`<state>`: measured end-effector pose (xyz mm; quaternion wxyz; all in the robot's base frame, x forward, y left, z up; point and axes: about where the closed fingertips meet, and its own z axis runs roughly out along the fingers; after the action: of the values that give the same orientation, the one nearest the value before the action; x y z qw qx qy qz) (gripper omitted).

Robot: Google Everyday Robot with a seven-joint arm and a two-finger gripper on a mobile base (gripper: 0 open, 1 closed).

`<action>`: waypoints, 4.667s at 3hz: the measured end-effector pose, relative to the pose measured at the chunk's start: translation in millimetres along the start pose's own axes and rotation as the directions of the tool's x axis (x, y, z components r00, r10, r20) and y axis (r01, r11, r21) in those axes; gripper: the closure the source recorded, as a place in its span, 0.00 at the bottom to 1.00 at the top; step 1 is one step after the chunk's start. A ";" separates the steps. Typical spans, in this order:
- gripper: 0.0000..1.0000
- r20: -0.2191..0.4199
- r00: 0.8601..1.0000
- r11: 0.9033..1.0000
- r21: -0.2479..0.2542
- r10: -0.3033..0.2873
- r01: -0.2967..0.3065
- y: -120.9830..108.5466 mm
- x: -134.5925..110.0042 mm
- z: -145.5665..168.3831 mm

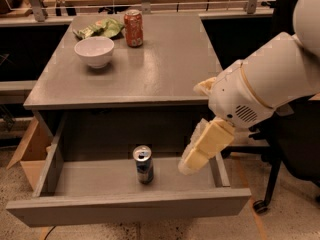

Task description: Pick redbull can from top drawer and place on counter

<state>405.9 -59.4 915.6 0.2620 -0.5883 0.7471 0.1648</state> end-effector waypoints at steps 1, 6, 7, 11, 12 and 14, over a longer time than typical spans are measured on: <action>0.00 0.016 0.999 0.999 0.003 0.036 -0.036 -0.9 9.2 12.3; 0.00 0.027 0.979 0.979 -0.037 0.203 -0.202 -17.1 55.9 185.7; 0.00 0.055 0.975 0.976 -0.040 0.214 -0.212 -22.7 46.2 205.8; 0.41 0.119 0.966 0.971 -0.084 0.231 -0.222 -37.1 19.3 263.7; 0.64 0.131 0.963 0.971 -0.086 0.234 -0.224 -36.0 16.1 262.5; 1.00 0.115 0.957 0.963 0.005 0.265 -0.268 -52.3 52.2 184.6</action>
Offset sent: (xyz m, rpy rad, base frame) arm 0.0180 0.0059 -0.1253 0.1365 0.1293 -0.1543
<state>484.0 -11.6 739.1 0.2855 -0.4691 0.8051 0.2240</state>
